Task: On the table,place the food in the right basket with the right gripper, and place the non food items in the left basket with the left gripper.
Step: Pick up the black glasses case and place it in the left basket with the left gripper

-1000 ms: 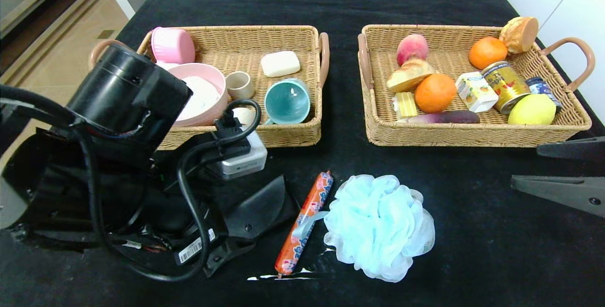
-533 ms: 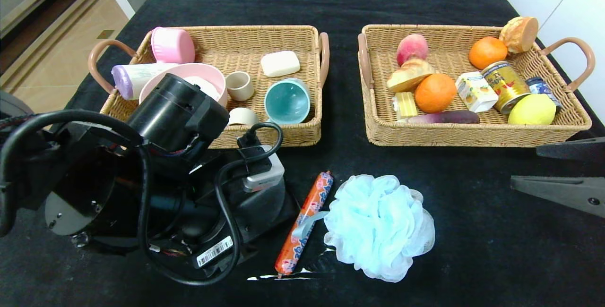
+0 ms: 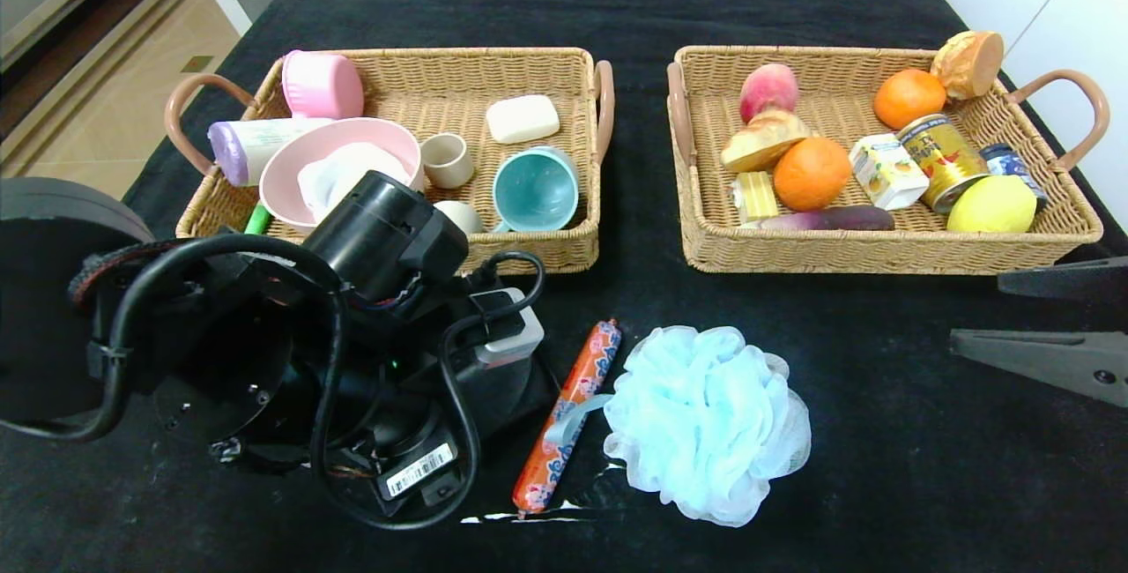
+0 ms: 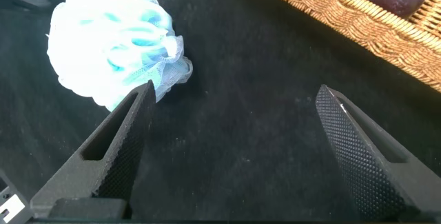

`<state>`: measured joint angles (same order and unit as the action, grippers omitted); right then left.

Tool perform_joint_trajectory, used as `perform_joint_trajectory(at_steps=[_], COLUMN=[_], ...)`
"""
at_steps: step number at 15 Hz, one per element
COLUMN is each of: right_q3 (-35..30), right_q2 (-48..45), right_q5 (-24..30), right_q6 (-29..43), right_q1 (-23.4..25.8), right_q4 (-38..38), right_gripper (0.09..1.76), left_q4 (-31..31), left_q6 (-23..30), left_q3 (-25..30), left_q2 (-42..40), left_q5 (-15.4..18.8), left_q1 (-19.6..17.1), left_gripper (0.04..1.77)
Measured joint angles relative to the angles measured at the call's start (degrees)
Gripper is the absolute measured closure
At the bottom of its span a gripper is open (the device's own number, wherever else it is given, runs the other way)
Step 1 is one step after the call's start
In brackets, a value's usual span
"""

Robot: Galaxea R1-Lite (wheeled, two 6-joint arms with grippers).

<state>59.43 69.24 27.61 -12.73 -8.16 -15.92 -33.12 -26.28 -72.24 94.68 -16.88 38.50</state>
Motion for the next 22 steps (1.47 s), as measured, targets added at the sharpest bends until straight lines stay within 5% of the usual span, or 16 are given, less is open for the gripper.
perform_joint_trajectory(at_steps=[5, 9, 12, 22], right_q3=[0.0, 0.0, 0.0, -0.1], right_q2=[0.1, 0.0, 0.0, 0.0], right_q5=[0.0, 0.7, 1.2, 1.2], right_q6=[0.0, 0.0, 0.0, 0.0], right_q1=[0.0, 0.0, 0.1, 0.2], right_q4=[0.0, 0.0, 0.0, 0.0], right_gripper=[0.15, 0.15, 0.15, 0.15], left_q4=[0.3, 0.2, 0.0, -0.4], left_q6=[0.1, 0.2, 0.7, 0.7], left_q3=[-0.5, -0.5, -0.5, -0.6], left_q2=[1.3, 1.6, 1.6, 1.2], left_q5=[-2.4, -2.6, -2.5, -2.6], left_q1=[0.7, 0.9, 0.9, 1.1], left_gripper=[0.09, 0.72, 0.98, 1.0])
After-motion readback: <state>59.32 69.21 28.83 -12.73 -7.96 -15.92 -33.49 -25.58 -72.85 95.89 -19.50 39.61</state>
